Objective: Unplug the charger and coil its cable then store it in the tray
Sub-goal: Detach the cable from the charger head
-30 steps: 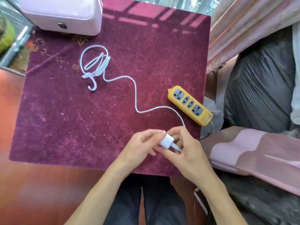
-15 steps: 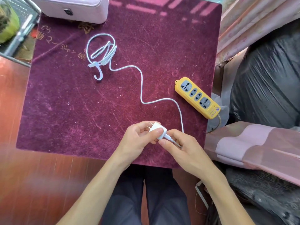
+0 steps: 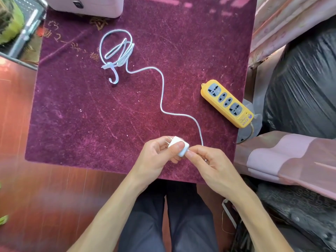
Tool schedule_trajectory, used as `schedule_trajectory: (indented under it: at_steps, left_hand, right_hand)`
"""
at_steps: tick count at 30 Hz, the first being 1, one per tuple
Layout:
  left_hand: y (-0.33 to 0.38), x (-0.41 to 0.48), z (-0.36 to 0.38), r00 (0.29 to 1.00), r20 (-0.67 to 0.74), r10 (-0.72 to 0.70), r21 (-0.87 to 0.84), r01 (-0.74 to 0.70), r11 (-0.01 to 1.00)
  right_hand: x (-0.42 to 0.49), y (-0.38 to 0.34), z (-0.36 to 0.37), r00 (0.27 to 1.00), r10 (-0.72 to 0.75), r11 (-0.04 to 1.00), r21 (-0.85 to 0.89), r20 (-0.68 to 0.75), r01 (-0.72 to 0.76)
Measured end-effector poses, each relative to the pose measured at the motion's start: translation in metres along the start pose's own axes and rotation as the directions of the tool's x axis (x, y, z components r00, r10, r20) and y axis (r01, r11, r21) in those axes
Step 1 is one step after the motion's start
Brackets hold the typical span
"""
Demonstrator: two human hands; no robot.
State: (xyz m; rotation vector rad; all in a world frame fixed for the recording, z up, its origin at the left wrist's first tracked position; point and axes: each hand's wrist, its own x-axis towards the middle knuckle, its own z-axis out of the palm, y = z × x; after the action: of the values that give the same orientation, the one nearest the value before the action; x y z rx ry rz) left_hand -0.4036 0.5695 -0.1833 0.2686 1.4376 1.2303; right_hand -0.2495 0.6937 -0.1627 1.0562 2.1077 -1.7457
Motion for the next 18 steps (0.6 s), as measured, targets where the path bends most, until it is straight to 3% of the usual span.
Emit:
schedule_trajectory:
  at_steps: [18]
  left_hand:
    - [0.067, -0.067, 0.007, 1.000, -0.020, 0.019, 0.030, -0.019, 0.999]
  right_hand:
    - [-0.051, -0.061, 0.005, 0.988, -0.119, 0.980, 0.147, -0.100, 0.133]
